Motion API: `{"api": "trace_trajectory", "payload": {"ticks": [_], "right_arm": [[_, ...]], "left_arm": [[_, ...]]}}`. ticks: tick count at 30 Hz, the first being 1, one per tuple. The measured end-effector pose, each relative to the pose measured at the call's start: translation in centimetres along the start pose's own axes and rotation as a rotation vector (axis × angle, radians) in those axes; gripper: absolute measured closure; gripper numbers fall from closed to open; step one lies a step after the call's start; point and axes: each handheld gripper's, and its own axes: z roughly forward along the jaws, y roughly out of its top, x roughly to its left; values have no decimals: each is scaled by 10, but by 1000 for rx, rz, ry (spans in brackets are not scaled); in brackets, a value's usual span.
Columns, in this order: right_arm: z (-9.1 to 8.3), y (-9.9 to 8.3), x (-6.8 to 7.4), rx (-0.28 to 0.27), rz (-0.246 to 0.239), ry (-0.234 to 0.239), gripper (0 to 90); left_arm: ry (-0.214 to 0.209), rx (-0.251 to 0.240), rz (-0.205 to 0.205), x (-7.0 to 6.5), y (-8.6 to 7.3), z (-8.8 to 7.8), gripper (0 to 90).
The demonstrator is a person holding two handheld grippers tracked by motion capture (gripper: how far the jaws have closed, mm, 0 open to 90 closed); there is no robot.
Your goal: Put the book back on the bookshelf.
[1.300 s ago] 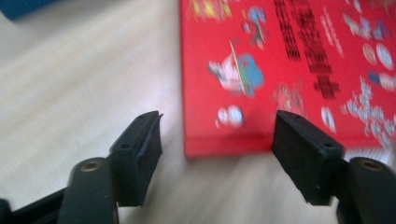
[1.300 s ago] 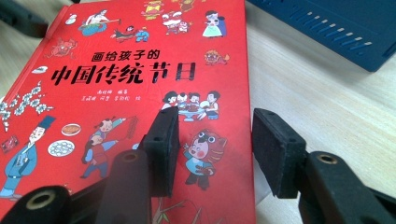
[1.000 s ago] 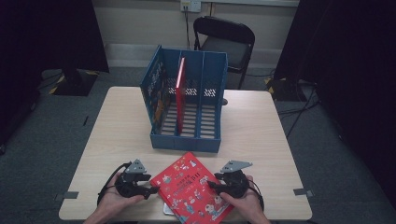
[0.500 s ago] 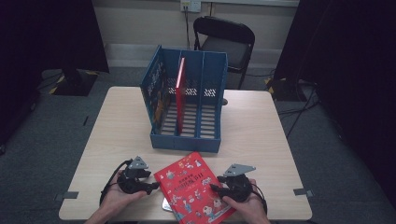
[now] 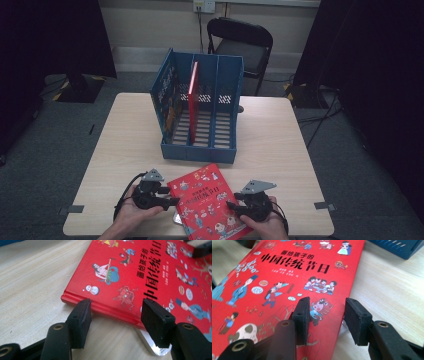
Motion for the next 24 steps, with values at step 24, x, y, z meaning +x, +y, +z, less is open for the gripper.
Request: {"api": "trace_trajectory", "payload": {"ticks": [24], "right_arm": [[1, 5, -5, 4, 5, 64, 451]], "left_arm": [[20, -27, 6, 12, 23, 17, 375]]}}
